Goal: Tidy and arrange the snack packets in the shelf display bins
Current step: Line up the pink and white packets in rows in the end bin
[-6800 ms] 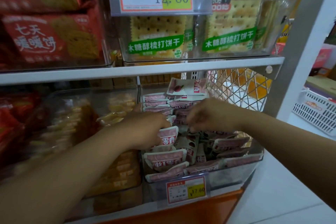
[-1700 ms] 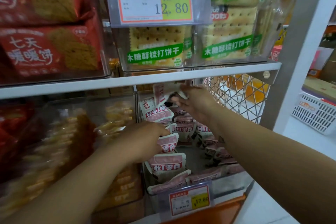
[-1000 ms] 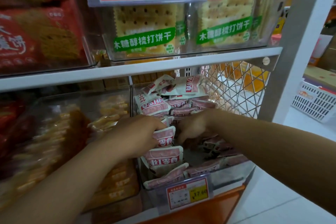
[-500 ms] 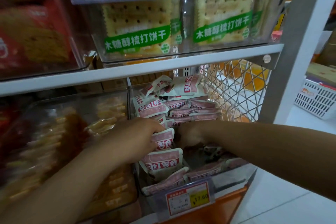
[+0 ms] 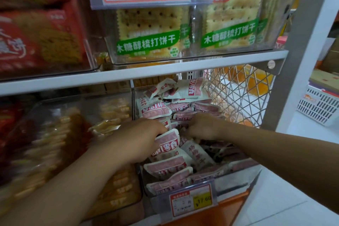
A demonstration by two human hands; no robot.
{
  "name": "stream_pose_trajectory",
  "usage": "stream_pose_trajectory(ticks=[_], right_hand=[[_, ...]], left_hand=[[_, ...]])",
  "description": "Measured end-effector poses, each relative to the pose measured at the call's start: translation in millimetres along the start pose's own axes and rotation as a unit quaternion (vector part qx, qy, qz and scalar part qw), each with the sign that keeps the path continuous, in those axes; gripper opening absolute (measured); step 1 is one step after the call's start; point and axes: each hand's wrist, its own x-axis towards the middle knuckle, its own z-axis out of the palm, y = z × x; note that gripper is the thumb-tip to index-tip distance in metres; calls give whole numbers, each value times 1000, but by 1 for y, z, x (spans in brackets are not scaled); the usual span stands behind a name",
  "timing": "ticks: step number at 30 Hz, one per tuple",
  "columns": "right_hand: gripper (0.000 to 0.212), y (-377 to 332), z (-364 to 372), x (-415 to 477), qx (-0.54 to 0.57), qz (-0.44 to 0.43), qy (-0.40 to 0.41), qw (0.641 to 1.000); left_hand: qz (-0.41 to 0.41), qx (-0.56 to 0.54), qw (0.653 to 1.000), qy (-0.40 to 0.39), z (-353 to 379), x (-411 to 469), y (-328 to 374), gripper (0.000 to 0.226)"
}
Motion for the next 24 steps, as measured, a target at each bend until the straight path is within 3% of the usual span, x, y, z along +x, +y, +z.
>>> stream_pose_trajectory(ticks=[3, 8, 12, 15, 19, 24], right_hand=[[29, 0, -14, -18, 16, -26, 95, 995], [18, 7, -14, -52, 58, -35, 154, 986], [18, 11, 0, -71, 101, -25, 203, 974], [21, 11, 4, -76, 103, -58, 234, 965], [22, 8, 0, -87, 139, -86, 260, 952], [20, 13, 0, -92, 176, -79, 292, 937]], left_hand=[[-8, 27, 1000, -8, -2, 2, 4, 9], [-24, 60, 998, -4, 0, 5, 6, 14], [-16, 106, 993, 50, 1, 3, 12, 25], [-40, 70, 994, 71, -6, -10, 20, 33], [-5, 23, 987, 160, -13, -33, 39, 20], [53, 16, 997, 60, -7, -28, 53, 28]])
